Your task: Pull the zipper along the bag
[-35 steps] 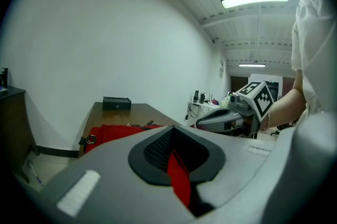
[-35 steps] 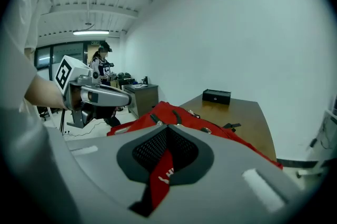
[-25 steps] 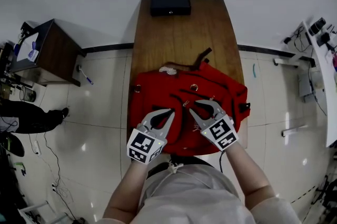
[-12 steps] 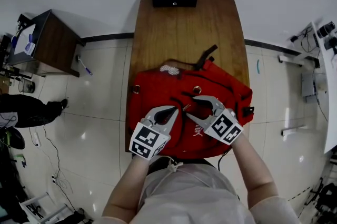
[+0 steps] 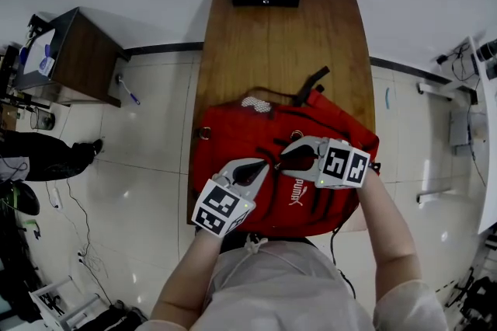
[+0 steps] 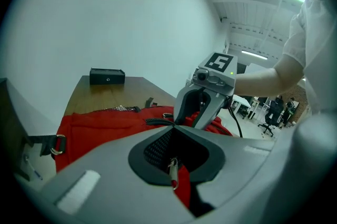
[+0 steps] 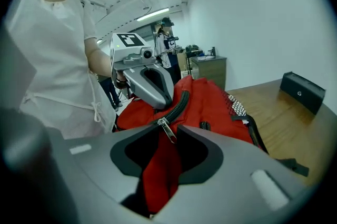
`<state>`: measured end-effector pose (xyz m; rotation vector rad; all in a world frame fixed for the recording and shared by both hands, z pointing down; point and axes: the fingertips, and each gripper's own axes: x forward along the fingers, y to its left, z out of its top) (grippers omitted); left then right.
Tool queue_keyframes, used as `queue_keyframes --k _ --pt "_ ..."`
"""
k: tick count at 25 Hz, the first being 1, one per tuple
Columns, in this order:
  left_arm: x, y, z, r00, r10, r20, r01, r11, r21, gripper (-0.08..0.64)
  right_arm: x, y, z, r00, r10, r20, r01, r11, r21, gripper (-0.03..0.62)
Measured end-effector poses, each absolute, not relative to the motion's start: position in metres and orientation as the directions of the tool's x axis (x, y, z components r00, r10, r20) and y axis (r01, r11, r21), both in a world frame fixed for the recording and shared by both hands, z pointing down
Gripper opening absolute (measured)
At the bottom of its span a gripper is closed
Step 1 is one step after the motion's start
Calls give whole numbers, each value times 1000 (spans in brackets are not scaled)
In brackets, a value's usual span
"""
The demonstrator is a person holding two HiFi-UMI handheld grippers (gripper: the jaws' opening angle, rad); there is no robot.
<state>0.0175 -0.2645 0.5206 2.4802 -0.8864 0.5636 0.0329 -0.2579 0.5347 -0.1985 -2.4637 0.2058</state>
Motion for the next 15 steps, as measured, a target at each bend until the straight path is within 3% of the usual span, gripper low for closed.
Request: queue_keyframes --k 1,2,3,15 --pt "18 -265 522 709 -481 516 -667 -695 268 8 35 -256 535 -761 213 612 113 974 -198 106" --pt "19 -265 522 707 -477 522 -666 -697 265 8 37 -255 535 -746 224 627 131 973 -192 31" --pt "20 -264 522 706 -473 527 -664 -701 260 8 38 -252 535 -735 230 638 143 972 -185 15" --pt "35 -257 526 723 -398 565 -609 -752 250 8 50 -235 535 -720 77 690 44 997 -66 9"
